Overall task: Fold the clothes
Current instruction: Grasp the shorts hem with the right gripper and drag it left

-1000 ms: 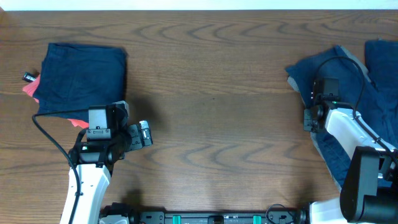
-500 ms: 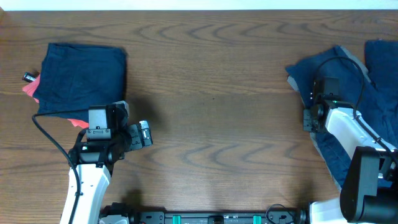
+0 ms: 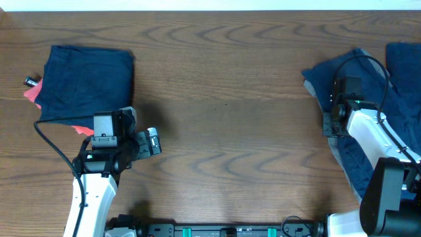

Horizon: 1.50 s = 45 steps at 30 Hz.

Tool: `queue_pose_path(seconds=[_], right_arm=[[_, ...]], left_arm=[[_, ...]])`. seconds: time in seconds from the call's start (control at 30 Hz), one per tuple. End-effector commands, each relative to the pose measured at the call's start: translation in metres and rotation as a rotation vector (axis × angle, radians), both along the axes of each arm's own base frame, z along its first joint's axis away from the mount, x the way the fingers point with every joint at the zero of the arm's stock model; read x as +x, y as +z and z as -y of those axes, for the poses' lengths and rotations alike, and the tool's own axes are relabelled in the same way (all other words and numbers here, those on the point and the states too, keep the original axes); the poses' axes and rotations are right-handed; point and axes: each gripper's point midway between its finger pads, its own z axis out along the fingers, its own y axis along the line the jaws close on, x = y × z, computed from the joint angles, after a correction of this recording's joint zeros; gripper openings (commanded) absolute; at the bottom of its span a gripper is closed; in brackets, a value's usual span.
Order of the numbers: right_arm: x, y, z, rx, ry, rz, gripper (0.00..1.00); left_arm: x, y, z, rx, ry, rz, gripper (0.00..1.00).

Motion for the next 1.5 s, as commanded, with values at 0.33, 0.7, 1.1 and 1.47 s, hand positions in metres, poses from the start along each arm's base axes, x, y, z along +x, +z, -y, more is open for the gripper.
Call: queue_pose_path(seconds=[0.33, 0.7, 1.1, 1.47], right_arm=[[0.033, 0.083, 0.004, 0.054, -0.142, 0.182, 0.01], [0.069, 0.234, -0.085, 0.441, 0.179, 0.452, 0.01], [0.033, 0.185, -0.248, 0.822, 0.455, 0.264, 0.01], [0.063, 0.204, -0.349, 0.787, 0.707, 0.544, 0.6]], left_arm=[[0.005, 0.008, 0.001, -0.006, 0.001, 0.017, 0.98], [0.005, 0.007, 0.001, -0.006, 0.001, 0.017, 0.98], [0.005, 0.008, 0.001, -0.006, 0.001, 0.017, 0.98], [0.009, 0.01, 0.001, -0.006, 0.001, 0.036, 0.98]])
